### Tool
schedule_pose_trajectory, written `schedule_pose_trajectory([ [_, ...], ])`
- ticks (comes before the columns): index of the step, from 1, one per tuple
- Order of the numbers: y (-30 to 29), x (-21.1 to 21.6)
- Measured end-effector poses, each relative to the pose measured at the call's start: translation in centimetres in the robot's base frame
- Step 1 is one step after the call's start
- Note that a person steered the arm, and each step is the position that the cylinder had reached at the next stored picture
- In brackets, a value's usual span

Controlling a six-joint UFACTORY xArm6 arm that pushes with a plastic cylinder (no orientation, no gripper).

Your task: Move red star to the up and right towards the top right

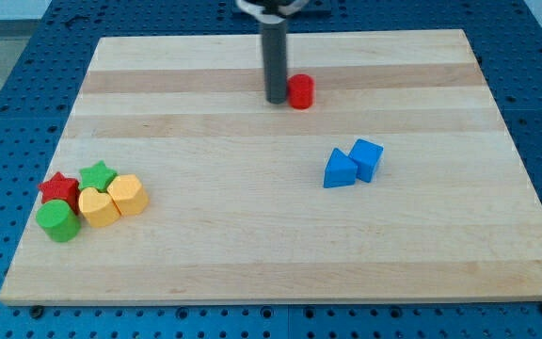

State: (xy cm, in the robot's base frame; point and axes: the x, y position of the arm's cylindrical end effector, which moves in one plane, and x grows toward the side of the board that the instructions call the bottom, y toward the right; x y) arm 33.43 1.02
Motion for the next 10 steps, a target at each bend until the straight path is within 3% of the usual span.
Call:
schedule_pose_trajectory([
  [1,4.4,-0.1],
  [2,4.7,-0.1],
  [6,-18.5,3.2],
  [8,-31.4,8.0],
  [9,-31.5,8.1],
  [10,-31.5,10.8],
])
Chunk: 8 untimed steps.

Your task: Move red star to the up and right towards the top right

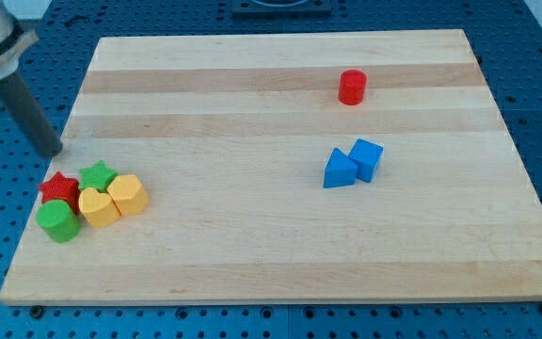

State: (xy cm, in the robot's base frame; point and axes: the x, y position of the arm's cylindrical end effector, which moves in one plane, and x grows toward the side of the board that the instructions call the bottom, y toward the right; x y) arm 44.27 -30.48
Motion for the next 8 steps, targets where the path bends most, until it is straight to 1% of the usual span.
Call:
schedule_pose_trajectory([
  [1,0.0,3.7],
  [2,0.0,4.2],
  [4,0.0,7.7],
  [5,0.2,7.9],
  [8,6.7,5.8],
])
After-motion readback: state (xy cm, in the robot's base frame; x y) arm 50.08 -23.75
